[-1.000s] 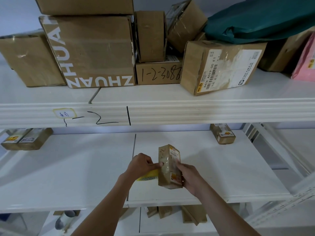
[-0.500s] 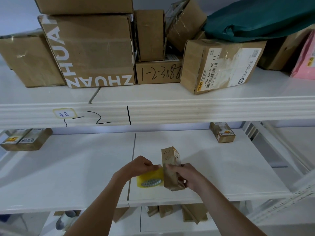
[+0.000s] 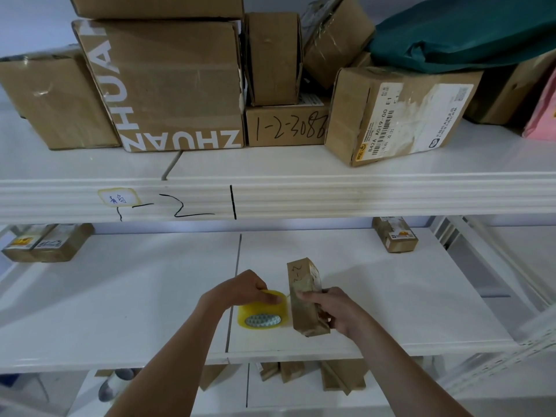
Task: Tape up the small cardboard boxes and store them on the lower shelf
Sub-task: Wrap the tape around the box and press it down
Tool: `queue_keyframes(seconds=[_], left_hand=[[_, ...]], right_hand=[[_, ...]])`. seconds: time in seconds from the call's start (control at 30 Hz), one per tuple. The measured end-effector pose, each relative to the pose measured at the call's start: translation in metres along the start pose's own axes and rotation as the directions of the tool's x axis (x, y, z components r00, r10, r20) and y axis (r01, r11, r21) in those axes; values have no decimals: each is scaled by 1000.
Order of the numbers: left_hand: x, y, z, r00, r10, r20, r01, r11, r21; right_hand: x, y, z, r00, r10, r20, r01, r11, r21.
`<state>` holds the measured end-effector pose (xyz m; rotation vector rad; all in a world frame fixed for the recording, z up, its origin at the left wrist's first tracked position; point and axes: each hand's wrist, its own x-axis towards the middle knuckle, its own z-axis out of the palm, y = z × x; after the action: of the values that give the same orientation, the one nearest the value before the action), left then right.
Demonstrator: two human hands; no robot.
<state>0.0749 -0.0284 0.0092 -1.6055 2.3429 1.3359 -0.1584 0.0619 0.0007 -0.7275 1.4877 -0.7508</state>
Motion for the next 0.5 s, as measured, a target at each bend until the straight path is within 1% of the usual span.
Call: queue_keyframes(seconds=[0.07,0.13,0.23,0.37,0.5], left_hand=[[2,-4,4,996,-39,-79,49,991,126],[4,-7,7,988,-59,-140,86,975,203],[6,-10,9,990,-59,-129,85,975,206],[5,-8,5,992,-71,-106,90,976,197],[5,-5,4,993,-53,-103,71,982,174]], right_hand=[[-2,-2,-2,1000,-11,18,10,1000,12],[-2,-4,-4,999,-27,30,27,999,27],[-3,-6,-5,998,-49,40,47,998,45],[-6,-6,-4,994,-71,87,64,995,80],[-7,-6,0,988,-99,119,85,990,113]])
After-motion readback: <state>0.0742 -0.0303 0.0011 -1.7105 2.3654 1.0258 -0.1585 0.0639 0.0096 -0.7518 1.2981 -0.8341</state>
